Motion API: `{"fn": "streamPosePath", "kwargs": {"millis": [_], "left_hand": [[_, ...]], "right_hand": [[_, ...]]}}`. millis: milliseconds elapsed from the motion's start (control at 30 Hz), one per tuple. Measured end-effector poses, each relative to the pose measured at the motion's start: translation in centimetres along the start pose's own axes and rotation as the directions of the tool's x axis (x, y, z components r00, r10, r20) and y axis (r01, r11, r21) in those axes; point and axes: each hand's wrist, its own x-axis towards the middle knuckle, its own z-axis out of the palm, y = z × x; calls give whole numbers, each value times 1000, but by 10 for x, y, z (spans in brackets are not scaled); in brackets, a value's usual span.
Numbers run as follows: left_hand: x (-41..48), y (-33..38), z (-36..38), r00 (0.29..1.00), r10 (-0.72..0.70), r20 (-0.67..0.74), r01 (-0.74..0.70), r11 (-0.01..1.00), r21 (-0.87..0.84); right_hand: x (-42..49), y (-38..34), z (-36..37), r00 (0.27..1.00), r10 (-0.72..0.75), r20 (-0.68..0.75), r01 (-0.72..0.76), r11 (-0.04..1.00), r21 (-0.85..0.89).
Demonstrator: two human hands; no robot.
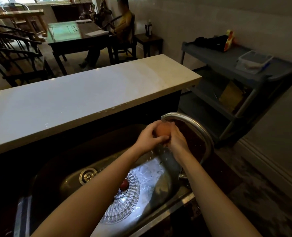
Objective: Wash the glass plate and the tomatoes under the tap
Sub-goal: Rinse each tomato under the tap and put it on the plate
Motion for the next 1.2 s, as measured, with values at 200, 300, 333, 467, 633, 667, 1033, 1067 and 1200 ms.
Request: {"fn": "streamPosePath", "kwargs": {"millis": [200, 300, 333, 467, 633, 667, 1033, 1067, 1200], "left_hand": [[2, -5, 8, 997, 74, 12, -74, 952, 297], [4, -6, 5, 998, 61, -6, -57, 955, 291], [4, -5, 3, 998, 55, -10, -50, 960, 277], [4, -4, -8, 994, 104, 27, -107, 927, 359], [5, 5, 0, 995, 93, 18, -93, 916, 390], [5, 6, 0, 997, 78, 1, -73, 935, 346], [5, 12, -4, 999, 52, 16, -54, 952, 300], [5, 13, -7, 1000, 21, 12, -23, 979, 201], [0, 15, -12, 973, -212, 94, 232, 886, -402]], "right_hand": [[5, 7, 0, 998, -55, -42, 47, 986, -163], [8, 1, 6, 997, 8, -82, -20, 989, -146], [7, 1, 7, 999, -3, -54, -7, 982, -190], [8, 0, 1, 991, -90, 96, 125, 872, -473], [16, -12, 6, 988, 65, -138, -89, 981, -171], [16, -13, 5, 988, 75, -135, -96, 983, -156], [7, -17, 7, 992, 112, -54, -118, 984, -131], [5, -19, 6, 994, 112, -20, -113, 991, -69], [-3, -20, 1, 998, 25, 63, -21, 997, -70]]}}
